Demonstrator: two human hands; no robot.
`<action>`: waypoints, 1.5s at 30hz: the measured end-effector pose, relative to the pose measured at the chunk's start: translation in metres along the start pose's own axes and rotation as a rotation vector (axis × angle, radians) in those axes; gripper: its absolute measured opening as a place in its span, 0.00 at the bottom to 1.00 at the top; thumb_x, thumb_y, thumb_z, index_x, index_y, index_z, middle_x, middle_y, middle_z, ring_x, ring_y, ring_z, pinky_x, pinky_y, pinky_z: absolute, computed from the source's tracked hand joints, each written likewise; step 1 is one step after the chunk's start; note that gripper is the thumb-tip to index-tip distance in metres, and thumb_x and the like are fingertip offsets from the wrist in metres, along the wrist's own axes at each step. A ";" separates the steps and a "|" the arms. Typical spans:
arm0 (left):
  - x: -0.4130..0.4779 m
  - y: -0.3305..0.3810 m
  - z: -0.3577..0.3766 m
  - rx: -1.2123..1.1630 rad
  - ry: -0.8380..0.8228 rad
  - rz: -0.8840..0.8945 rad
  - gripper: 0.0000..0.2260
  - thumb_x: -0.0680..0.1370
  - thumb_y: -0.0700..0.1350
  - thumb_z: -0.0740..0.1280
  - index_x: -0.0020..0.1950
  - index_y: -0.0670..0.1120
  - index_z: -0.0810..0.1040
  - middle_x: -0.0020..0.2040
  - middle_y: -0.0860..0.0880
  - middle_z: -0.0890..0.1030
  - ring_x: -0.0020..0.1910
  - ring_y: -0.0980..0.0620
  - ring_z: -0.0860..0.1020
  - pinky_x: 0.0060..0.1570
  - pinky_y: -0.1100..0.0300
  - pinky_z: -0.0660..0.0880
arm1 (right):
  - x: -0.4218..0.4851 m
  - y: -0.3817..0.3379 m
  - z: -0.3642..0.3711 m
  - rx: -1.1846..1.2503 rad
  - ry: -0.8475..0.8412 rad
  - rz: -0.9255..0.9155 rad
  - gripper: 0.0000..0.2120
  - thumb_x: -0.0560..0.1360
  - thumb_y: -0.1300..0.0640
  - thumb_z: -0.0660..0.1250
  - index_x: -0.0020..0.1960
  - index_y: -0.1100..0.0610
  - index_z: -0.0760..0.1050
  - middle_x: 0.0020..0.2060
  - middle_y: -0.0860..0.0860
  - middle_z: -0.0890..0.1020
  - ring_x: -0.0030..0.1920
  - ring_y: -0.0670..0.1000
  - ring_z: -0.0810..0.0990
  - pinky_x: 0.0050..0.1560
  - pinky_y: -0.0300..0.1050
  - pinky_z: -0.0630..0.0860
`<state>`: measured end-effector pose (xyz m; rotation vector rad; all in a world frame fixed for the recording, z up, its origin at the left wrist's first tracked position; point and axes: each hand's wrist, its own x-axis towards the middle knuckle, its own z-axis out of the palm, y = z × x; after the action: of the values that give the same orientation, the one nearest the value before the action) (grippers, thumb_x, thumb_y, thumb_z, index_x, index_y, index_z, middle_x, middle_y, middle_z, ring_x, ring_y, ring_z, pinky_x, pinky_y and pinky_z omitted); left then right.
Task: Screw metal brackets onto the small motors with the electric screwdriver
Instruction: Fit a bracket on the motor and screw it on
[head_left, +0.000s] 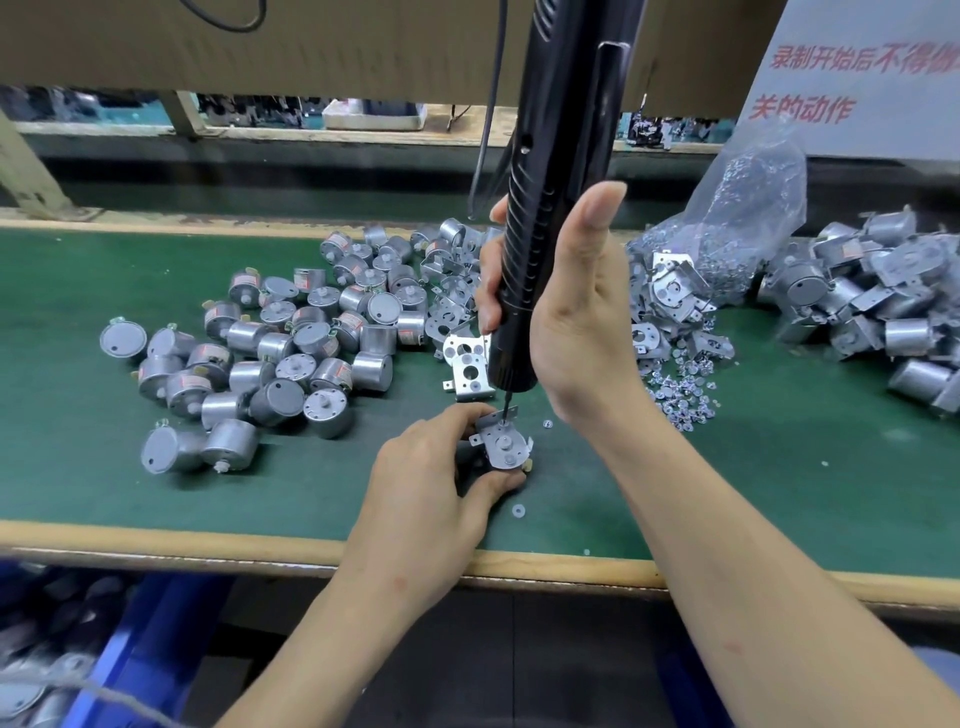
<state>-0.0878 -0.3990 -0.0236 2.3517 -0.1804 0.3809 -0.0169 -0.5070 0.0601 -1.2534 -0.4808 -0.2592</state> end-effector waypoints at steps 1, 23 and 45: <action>0.000 0.000 0.000 -0.002 0.001 0.002 0.18 0.71 0.50 0.78 0.58 0.54 0.79 0.44 0.65 0.77 0.39 0.67 0.73 0.44 0.77 0.65 | 0.000 0.000 0.000 0.000 -0.001 0.002 0.44 0.68 0.29 0.52 0.49 0.75 0.66 0.29 0.52 0.75 0.25 0.51 0.72 0.28 0.42 0.71; 0.001 0.002 0.001 -0.044 0.006 -0.004 0.18 0.70 0.48 0.79 0.58 0.52 0.80 0.45 0.64 0.78 0.38 0.72 0.73 0.43 0.79 0.64 | -0.002 0.007 0.007 -0.041 -0.084 0.000 0.47 0.68 0.26 0.53 0.49 0.74 0.67 0.27 0.48 0.73 0.24 0.51 0.70 0.27 0.42 0.68; -0.002 0.002 0.005 0.018 0.034 -0.001 0.18 0.72 0.53 0.75 0.61 0.54 0.77 0.54 0.59 0.82 0.55 0.57 0.78 0.52 0.62 0.72 | -0.012 0.006 0.000 -0.148 0.085 -0.040 0.37 0.75 0.29 0.59 0.50 0.67 0.72 0.33 0.52 0.78 0.30 0.50 0.78 0.35 0.47 0.77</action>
<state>-0.0894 -0.4042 -0.0267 2.3613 -0.1600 0.4232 -0.0243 -0.5060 0.0494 -1.3715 -0.4201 -0.3860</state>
